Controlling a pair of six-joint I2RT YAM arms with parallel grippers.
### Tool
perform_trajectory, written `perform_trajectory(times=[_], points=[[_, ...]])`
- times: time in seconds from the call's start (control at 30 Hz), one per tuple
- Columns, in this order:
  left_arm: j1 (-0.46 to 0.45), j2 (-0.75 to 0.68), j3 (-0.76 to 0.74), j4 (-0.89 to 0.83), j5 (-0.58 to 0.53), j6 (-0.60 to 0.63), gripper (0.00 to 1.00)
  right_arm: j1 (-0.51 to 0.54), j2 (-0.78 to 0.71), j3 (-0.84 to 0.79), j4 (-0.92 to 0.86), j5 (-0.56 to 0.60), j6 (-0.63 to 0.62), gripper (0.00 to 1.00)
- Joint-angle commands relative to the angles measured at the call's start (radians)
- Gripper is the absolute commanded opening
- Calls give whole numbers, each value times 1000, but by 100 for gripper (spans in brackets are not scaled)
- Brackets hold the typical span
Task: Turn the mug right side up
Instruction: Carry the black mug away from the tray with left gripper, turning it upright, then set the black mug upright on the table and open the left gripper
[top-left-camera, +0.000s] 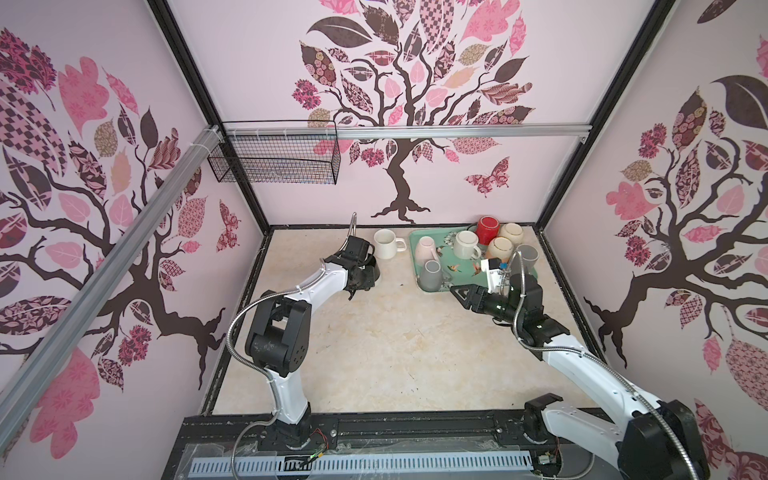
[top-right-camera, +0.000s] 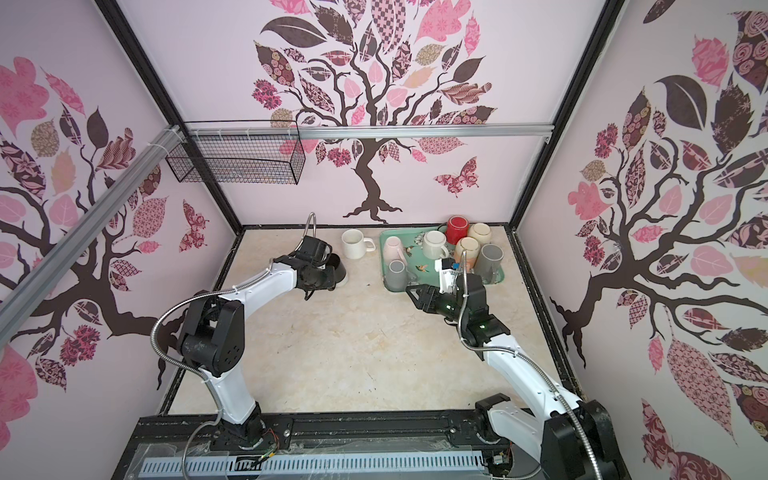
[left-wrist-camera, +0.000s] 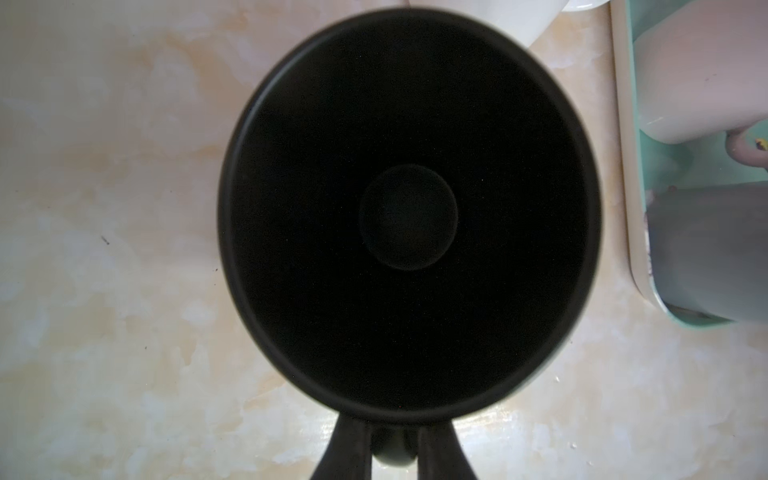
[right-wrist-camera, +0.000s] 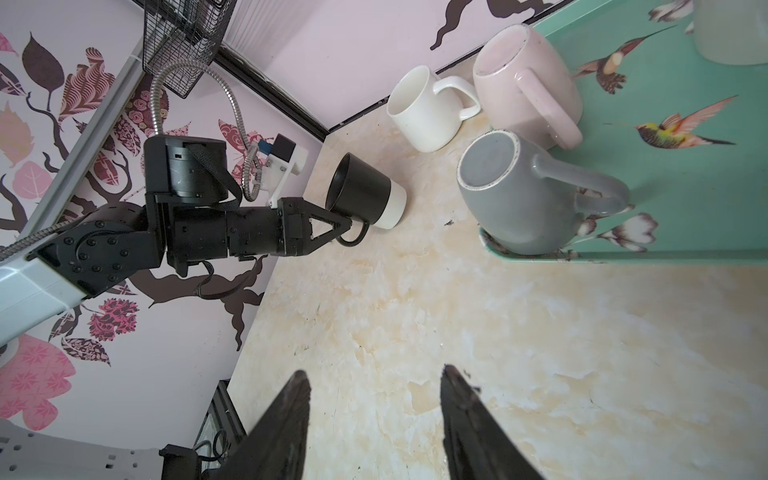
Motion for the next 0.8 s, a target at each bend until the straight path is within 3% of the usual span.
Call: perform_trajectory(times=[0.0,0.23,0.4,0.77], points=[[-17,35,86,-3,-58,-7,0,1,-31,38,-24,1,-26,53],[-58,87,148,-21,-116,-32,0,0,-60,36,-63,18,-50,53],[-63,96,170,-15,-57,-66,26,1,-63,39,-78,24,-60,54],[-49,-58,94,9,4,-70,37,1,-45,53,-78,27,-71,54]])
